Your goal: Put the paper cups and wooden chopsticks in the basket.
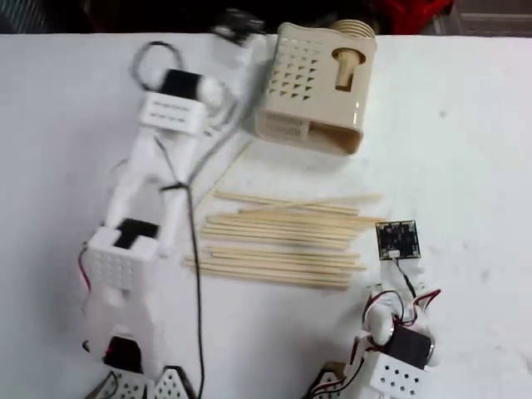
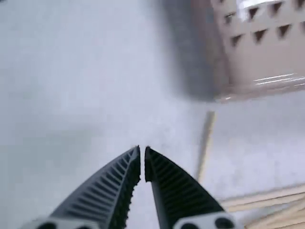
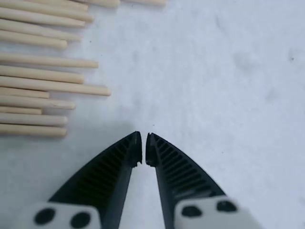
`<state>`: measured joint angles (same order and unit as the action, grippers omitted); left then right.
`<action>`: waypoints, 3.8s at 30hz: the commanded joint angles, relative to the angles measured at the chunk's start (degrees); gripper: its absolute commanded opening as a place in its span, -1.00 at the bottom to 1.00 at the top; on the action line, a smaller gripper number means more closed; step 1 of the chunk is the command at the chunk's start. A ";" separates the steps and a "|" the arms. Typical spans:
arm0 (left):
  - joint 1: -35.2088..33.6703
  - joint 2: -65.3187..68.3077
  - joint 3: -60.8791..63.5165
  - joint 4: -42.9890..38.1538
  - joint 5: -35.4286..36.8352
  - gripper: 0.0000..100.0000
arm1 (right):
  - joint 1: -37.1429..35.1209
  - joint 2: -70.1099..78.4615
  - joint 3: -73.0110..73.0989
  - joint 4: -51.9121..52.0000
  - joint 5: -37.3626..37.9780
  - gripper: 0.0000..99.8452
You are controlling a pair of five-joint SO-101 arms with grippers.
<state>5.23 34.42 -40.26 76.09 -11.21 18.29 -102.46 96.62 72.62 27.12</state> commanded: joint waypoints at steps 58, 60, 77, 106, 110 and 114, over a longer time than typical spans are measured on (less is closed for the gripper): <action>-16.04 -68.97 88.26 -25.14 -2.29 -0.75 | -7.16 0.22 -17.05 -14.02 11.96 -0.92; -16.04 -69.49 90.11 -25.49 -2.29 -0.75 | -6.99 1.89 -19.60 -14.02 11.34 -0.92; -16.04 -69.49 99.87 -37.19 -2.64 -0.76 | -19.91 88.22 -87.30 -20.18 -9.58 -0.57; -14.29 -69.49 100.57 -37.19 -2.73 -0.76 | -23.52 132.26 -110.07 -16.57 -5.54 -0.57; -14.37 -69.49 100.57 -37.19 -2.73 -0.76 | -24.48 125.93 -94.95 -25.63 -1.76 -0.57; -14.46 -69.49 100.48 -37.19 -2.73 -0.76 | -25.10 119.78 -82.02 -31.34 3.60 -0.57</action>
<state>-9.54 -33.27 60.66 40.04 -13.32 -4.66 21.41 0.79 44.66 25.80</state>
